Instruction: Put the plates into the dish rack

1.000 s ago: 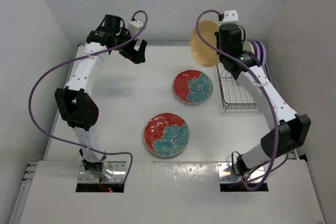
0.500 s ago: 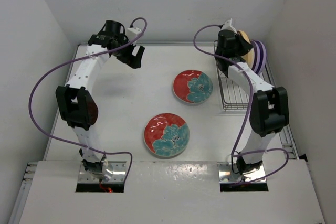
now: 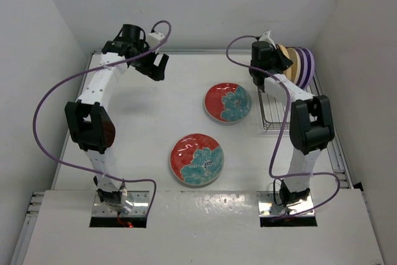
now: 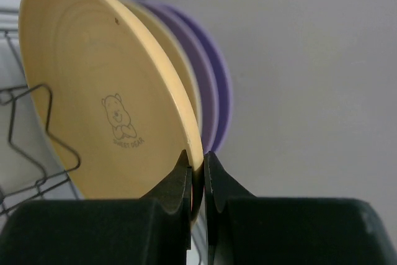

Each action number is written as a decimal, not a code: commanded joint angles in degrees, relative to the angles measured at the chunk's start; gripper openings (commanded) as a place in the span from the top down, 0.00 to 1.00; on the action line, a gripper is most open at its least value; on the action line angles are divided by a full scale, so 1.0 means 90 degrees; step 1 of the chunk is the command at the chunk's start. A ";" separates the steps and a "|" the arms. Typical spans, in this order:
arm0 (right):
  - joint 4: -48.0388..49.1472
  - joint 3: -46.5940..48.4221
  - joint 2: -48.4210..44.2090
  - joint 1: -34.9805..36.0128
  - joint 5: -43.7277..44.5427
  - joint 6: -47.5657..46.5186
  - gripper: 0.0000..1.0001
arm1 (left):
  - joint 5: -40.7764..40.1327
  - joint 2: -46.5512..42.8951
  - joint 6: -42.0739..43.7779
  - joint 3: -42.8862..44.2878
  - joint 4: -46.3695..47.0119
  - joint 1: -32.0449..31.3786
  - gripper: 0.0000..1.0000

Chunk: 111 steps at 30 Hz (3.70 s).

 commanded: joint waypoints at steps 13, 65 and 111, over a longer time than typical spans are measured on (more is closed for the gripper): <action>-0.1957 0.0780 -0.0078 -0.0077 -0.0481 0.1724 0.42 | -0.0003 -0.0038 0.0047 -0.0060 0.0062 0.0070 0.00; 0.2015 -0.7334 -0.2276 0.2356 -0.9924 0.8941 0.87 | -0.0110 -0.2870 0.1161 -0.4982 -0.0162 -0.0506 0.00; -0.0926 0.0537 -0.2482 -0.0360 -0.2426 0.1667 1.00 | -0.0110 -0.2313 0.1044 -0.4689 -0.0162 0.0138 0.00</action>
